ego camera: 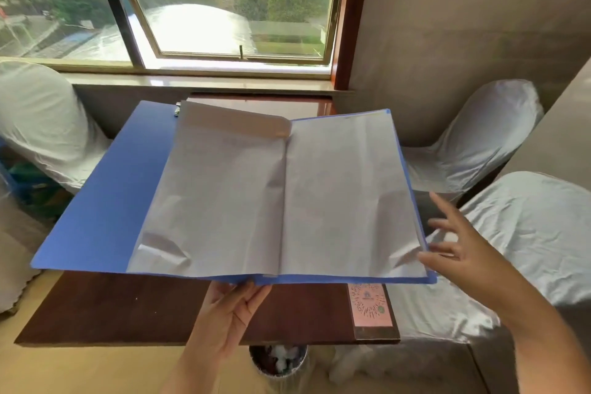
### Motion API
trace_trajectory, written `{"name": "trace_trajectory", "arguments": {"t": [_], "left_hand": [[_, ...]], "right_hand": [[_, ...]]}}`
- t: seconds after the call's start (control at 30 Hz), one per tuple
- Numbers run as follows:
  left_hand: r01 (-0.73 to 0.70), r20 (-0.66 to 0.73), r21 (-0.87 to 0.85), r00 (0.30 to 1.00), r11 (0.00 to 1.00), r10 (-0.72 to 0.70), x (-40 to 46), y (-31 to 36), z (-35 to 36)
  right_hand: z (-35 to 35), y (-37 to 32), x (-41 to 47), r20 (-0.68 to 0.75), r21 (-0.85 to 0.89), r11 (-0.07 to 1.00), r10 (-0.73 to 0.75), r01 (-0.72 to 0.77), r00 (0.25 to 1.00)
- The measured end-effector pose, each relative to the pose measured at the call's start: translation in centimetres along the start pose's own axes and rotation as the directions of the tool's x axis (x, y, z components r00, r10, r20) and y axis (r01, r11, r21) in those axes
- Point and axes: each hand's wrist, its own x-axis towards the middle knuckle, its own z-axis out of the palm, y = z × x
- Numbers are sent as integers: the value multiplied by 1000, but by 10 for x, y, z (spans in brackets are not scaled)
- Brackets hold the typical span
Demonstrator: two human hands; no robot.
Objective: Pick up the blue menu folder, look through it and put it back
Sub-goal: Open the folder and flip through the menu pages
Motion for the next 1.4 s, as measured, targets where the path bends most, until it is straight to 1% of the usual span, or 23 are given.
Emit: {"name": "trace_trajectory", "arguments": {"t": [0.03, 0.07, 0.13, 0.2, 0.37, 0.5, 0.57, 0.63, 0.73, 0.8, 0.87, 0.93, 1.0, 1.07, 1.1, 1.13, 1.2, 1.33, 1.4], "left_hand": [[-4, 7, 2, 1000, 1000, 4, 2, 1, 0], [-5, 13, 6, 1000, 1000, 5, 4, 2, 0], [-3, 14, 18, 1000, 1000, 3, 5, 3, -1], [1, 11, 20, 1000, 1000, -1, 6, 3, -2], [0, 22, 23, 1000, 1000, 0, 5, 1, -2], [-13, 20, 4, 1000, 1000, 12, 3, 2, -2], [-20, 18, 2, 1000, 1000, 20, 2, 3, -2], [-22, 22, 9, 1000, 1000, 21, 1, 3, -3], [-25, 21, 11, 999, 1000, 25, 1, 2, -4], [-36, 19, 4, 999, 999, 35, 1, 2, -4], [-41, 23, 11, 999, 999, 40, 1, 1, -3], [-34, 33, 17, 999, 999, 34, 1, 0, -3], [-24, 33, 20, 999, 1000, 23, 1, -2, -3], [-17, 24, 27, 1000, 1000, 16, 0, -5, -3], [-16, 21, 25, 1000, 1000, 15, -1, -6, -1], [-18, 28, 20, 999, 1000, 18, -1, -7, 1], [-40, 57, 47, 998, 998, 38, -4, -8, 7], [-77, 98, 202, 993, 976, 58, -13, -12, 11], [-90, 119, 244, 991, 966, 63, -17, -12, 16]], "right_hand": [[-6, 6, -1, 81, 137, 991, -14, 2, 997], [-9, 10, -1, 135, 196, 981, -36, 9, 990], [-10, 16, -1, 166, 170, 985, -41, 12, 985], [-5, 20, 1, 134, 139, 990, -26, 7, 991], [4, 26, 6, 17, 187, 982, -14, 11, 1000], [10, 28, 6, -19, 232, 971, -51, 54, 999], [14, 28, 7, -67, 210, 972, -91, 103, 994], [20, 26, 10, -149, 141, 974, -157, 179, 976], [27, 24, 12, -325, -39, 971, -237, 237, 915], [34, 19, 11, -407, -140, 961, -277, 240, 871], [43, 14, 11, -468, -133, 965, -262, 225, 844], [55, 5, 8, -494, -58, 968, -241, 245, 836], [72, -5, 3, -455, 7, 948, -280, 318, 845], [94, -18, -2, -328, 92, 923, -326, 373, 887], [106, -24, -4, -244, 97, 916, -357, 389, 902], [120, -30, -6, -168, 64, 907, -401, 416, 901], [146, -38, -10, -78, -34, 876, -482, 481, 873], [181, -45, -14, 31, -207, 836, -513, 508, 858], [189, -48, -15, 105, -274, 803, -521, 529, 847]]}}
